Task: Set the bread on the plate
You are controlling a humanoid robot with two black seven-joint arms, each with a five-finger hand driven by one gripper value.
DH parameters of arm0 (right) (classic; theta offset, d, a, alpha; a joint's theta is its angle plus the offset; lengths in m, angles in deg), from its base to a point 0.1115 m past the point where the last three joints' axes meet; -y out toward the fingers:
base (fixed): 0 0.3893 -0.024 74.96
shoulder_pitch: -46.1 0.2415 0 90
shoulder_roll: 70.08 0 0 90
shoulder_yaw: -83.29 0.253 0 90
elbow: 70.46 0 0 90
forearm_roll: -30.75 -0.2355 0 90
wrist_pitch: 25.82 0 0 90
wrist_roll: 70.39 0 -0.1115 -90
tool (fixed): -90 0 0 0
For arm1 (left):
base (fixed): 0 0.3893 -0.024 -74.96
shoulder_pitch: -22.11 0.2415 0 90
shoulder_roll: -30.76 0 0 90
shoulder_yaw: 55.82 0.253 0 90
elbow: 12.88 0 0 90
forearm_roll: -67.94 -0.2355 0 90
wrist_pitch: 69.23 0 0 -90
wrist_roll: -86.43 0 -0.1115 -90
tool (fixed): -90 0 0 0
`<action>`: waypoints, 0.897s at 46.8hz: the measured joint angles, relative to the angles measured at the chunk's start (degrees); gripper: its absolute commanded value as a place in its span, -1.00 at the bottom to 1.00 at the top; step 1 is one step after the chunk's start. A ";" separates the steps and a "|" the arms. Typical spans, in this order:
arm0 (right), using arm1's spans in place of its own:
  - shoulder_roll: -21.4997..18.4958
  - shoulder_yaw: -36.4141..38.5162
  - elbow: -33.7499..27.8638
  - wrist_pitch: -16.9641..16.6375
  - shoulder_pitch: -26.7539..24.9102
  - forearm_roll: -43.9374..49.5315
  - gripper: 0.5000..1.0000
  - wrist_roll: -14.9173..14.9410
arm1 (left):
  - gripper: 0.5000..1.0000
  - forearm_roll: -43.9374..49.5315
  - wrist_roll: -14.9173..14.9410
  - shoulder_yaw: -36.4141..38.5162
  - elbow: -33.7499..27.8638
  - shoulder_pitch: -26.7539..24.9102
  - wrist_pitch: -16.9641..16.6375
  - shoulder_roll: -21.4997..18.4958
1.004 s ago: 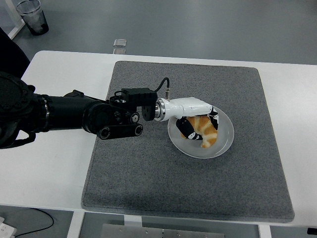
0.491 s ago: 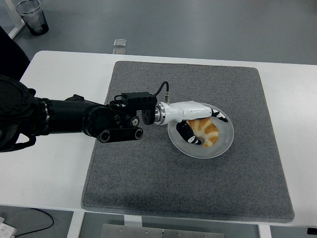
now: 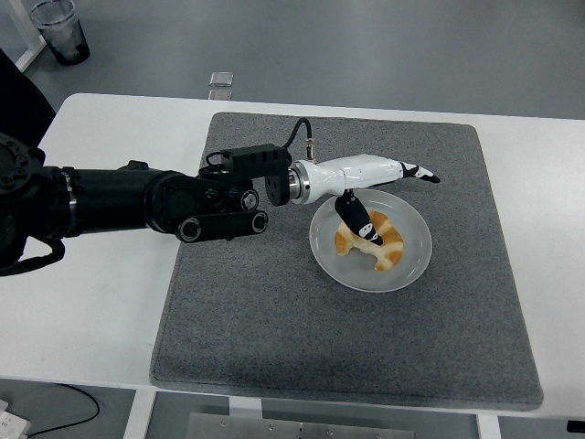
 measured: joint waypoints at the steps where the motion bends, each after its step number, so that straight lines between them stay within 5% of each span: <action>1: 0.00 0.00 0.00 0.00 -0.03 0.00 0.81 0.00 | 0.99 0.12 0.02 -0.68 -0.02 -0.03 0.03 -0.18; 10: 0.00 0.00 0.00 0.00 0.00 0.00 0.81 0.01 | 1.00 7.69 0.39 -7.95 0.04 0.18 0.35 -2.86; 28: 0.00 0.00 0.00 0.02 0.00 0.00 0.81 0.00 | 1.00 38.00 0.53 -14.16 0.18 1.10 0.26 -9.64; 42: 0.00 0.00 0.00 -0.01 0.01 0.00 0.81 0.00 | 1.00 49.16 1.20 -24.14 0.17 7.89 0.25 -13.49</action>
